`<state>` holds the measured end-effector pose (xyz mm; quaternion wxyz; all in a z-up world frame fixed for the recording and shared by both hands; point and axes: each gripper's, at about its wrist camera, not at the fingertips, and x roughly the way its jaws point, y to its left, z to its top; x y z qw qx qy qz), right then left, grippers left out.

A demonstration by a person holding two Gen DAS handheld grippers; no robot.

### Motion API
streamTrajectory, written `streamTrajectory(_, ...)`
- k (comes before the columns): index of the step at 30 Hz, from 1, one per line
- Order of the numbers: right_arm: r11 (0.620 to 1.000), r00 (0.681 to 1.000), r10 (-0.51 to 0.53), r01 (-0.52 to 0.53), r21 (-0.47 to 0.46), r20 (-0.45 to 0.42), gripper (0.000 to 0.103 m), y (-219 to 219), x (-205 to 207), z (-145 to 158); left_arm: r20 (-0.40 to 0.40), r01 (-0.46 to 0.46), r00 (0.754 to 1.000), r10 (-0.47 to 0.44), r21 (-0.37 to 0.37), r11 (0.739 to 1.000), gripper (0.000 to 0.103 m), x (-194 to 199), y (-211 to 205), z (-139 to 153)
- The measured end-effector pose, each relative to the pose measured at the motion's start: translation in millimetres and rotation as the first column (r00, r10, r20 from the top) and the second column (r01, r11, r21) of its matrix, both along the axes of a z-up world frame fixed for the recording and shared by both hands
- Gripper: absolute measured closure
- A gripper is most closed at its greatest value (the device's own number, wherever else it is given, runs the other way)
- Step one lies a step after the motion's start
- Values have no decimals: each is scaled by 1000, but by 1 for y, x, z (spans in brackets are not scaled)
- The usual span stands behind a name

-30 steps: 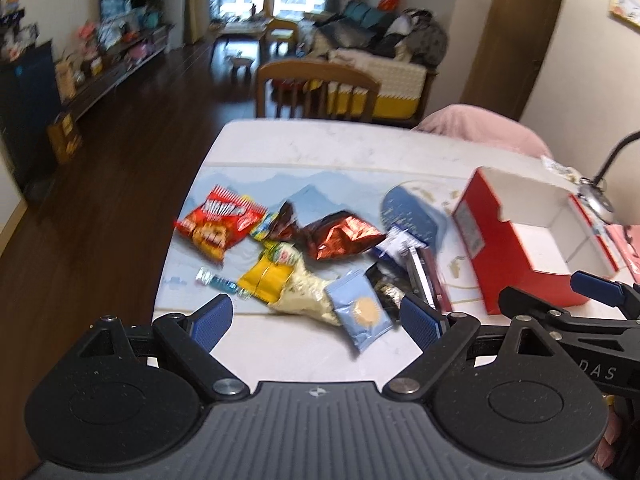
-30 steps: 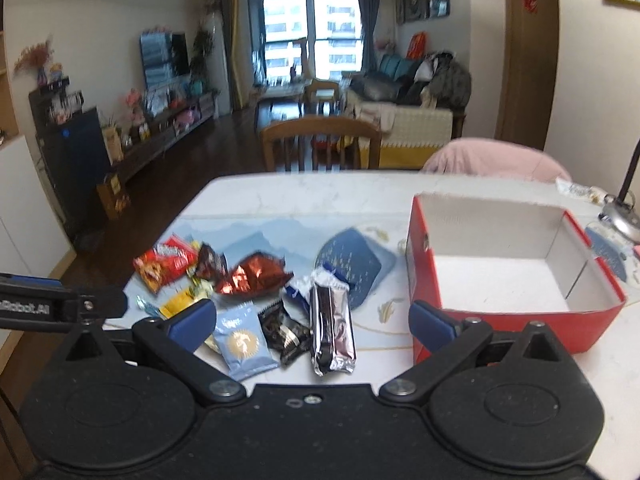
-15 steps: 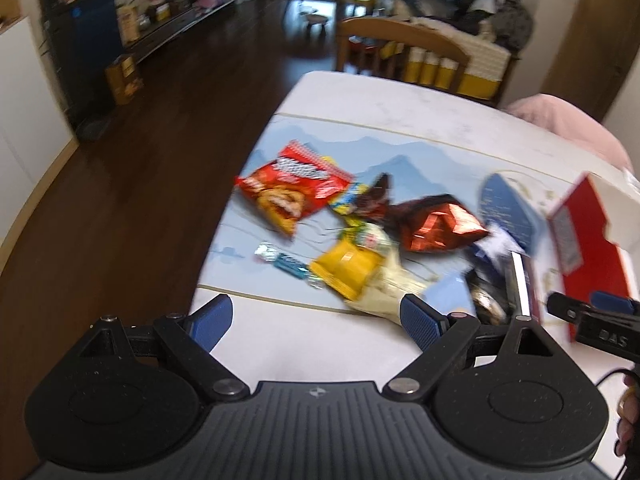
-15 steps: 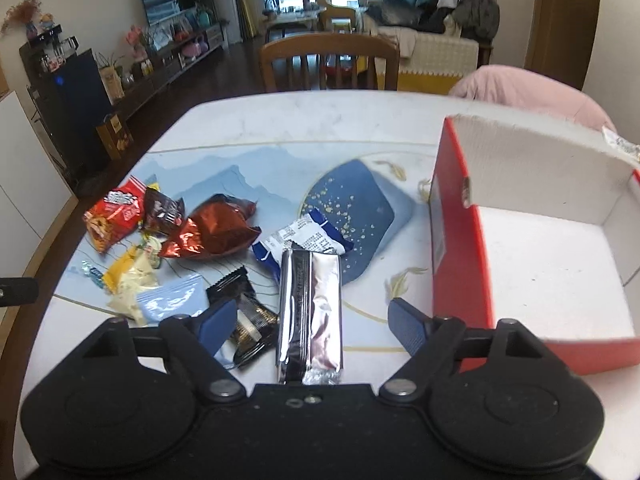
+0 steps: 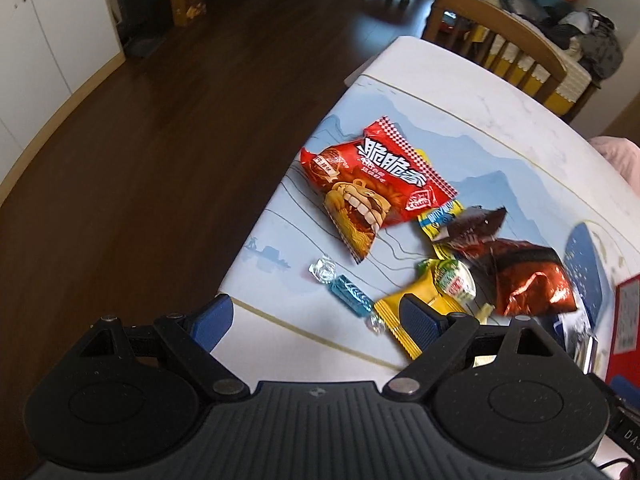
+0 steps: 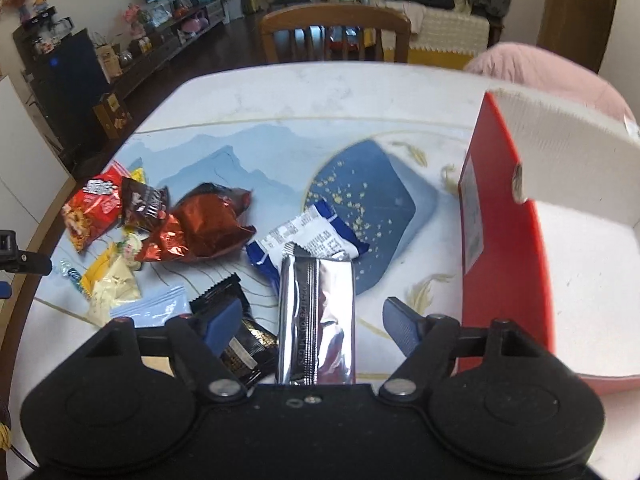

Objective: Organize snacks
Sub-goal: 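Grasp the blue candy with the left gripper while the right grasps the silver foil bar, then carry the blue candy and silver foil bar over the red box with both grippers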

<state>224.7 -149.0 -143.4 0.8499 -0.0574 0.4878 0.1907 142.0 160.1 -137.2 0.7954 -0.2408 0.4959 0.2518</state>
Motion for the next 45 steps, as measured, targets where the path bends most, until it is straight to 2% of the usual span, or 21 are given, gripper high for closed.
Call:
streamTrajectory(5, 998, 996, -62, 63, 14, -65, 33, -6, 12, -14, -13, -28, 1000, 28, -44, 999, 20, 11, 7, -11)
streamTrajectory(8, 995, 992, -91, 94, 31, -93, 34, -12, 15, -20, -32, -70, 997, 67, -101, 992, 31, 16, 16, -19)
streamTrajectory(10, 995, 991, -94, 98, 35, -97, 36, -15, 15, -22, -42, -97, 995, 92, -135, 986, 43, 18, 21, -25)
streamTrajectory(13, 994, 991, -95, 100, 43, -98, 39, -16, 15, -22, -47, -125, 992, 119, -168, 978, 44, 21, 25, -30)
streamTrajectory(20, 994, 992, -86, 92, 63, -97, 51, -15, 15, -22, -60, -135, 990, 128, -143, 980, 52, 34, 18, -34)
streamTrajectory(22, 994, 992, -80, 87, 70, -98, 56, -15, 15, -22, -63, -131, 990, 124, -132, 982, 61, 36, 15, -34)
streamTrajectory(29, 996, 996, -62, 67, 66, -68, 60, -13, 10, -21, -73, -74, 995, 69, -62, 995, 80, 41, 0, -34)
streamTrajectory(31, 996, 997, -58, 61, 59, -60, 60, -12, 8, -20, -76, -71, 995, 67, -49, 996, 90, 41, 0, -34)
streamTrajectory(41, 998, 998, -54, 54, 39, -17, 60, -17, -13, -6, -57, -46, 997, 42, -66, 997, 90, 18, 5, -34)
streamTrajectory(45, 997, 998, -63, 63, 40, 2, 60, -22, -26, 5, -20, -25, 1000, 23, -82, 996, 90, 1, 1, -23)
